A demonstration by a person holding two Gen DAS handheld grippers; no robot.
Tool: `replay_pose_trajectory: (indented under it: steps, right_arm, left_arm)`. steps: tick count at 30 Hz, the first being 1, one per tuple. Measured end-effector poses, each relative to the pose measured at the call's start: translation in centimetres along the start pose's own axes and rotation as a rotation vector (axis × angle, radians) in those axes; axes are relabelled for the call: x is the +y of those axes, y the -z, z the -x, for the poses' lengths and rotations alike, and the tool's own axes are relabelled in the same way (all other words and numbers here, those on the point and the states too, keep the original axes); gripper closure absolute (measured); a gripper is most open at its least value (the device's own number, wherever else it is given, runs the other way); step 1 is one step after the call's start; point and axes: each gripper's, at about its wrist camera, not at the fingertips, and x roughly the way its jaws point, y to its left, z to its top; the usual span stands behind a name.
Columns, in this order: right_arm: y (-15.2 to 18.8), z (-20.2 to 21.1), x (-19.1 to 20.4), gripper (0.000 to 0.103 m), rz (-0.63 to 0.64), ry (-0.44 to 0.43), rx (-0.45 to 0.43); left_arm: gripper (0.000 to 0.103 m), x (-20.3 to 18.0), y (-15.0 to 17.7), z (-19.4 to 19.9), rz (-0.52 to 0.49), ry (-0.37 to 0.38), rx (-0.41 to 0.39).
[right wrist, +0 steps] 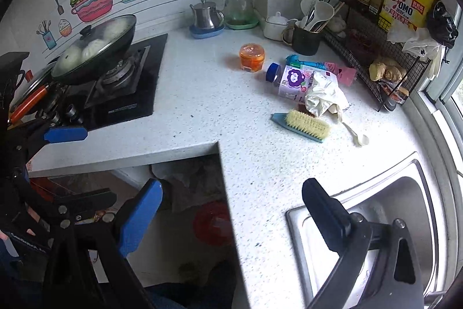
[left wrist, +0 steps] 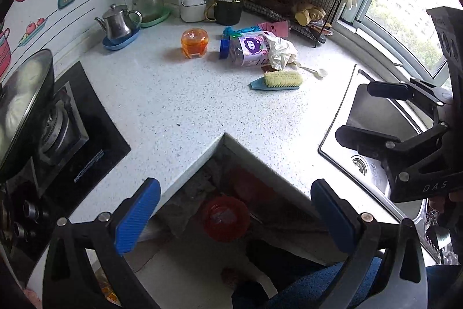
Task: Collect trash
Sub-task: 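Grasp the yellow scrub brush by its bristle block with the right tool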
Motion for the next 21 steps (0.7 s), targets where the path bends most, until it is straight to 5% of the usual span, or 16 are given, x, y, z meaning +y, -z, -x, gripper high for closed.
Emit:
replay_pose_trajectory:
  steps: [8, 21]
  right_arm:
    - [-3.3, -4.6, -5.9, 0.006, 0.036, -0.048, 0.037]
    - [-6.0, -13.8, -10.3, 0.006, 0.15, -0.081, 0.143]
  left_arm:
    - [0.0, -0.5, -5.7, -4.9, 0.033, 0.045, 0.056]
    - [0.0, 0.7, -10.0, -12.2, 0.084, 0.047, 0.151]
